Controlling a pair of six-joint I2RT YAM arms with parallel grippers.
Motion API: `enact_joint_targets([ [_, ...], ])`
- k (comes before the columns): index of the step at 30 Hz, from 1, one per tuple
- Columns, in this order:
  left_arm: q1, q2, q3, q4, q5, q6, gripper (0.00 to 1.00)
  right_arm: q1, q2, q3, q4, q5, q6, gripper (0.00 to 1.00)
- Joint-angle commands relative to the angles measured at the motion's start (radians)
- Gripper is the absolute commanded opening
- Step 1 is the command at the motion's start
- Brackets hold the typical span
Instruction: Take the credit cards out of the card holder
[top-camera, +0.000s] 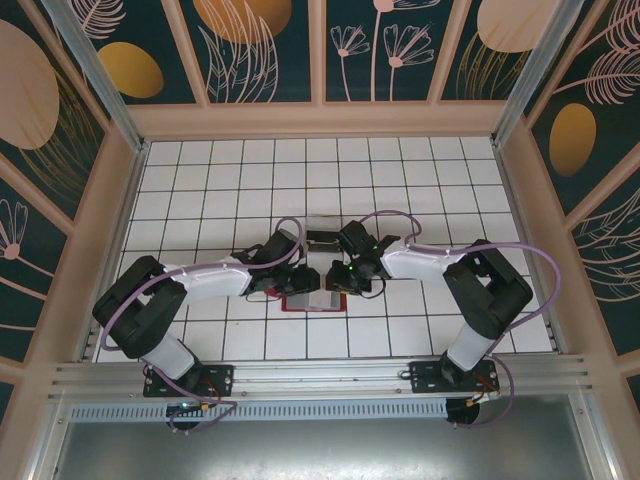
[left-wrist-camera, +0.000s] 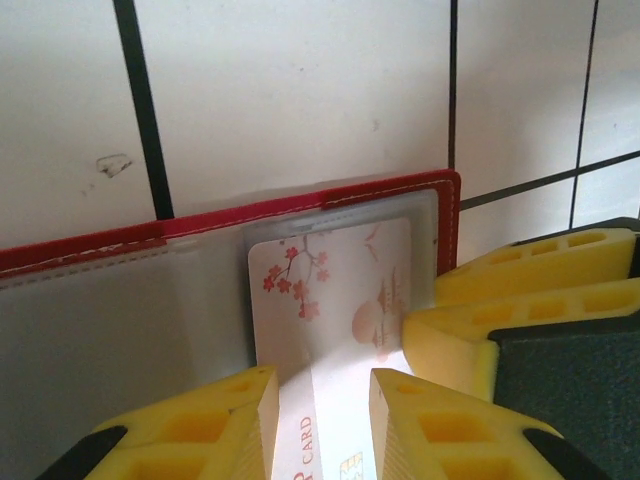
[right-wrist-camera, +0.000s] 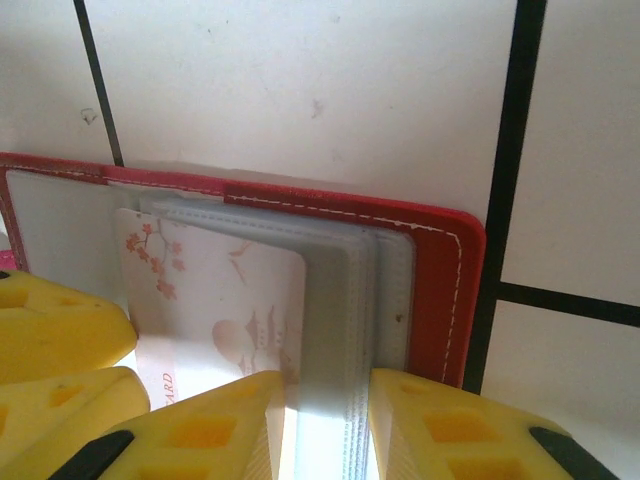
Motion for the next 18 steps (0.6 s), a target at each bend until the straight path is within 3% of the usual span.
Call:
enact_joint_targets([
  [1,0.014,0.01,-0.015,0.002,-0.006,0.002,0.31,0.01,0.041,0.007,-0.024,0.028,-0.022,0.3],
  [18,0.02,0.043,-0.044,0.063,0.039,-0.002,0.28,0.011,0.042,0.013,-0.028,0.028,-0.018,0.3],
])
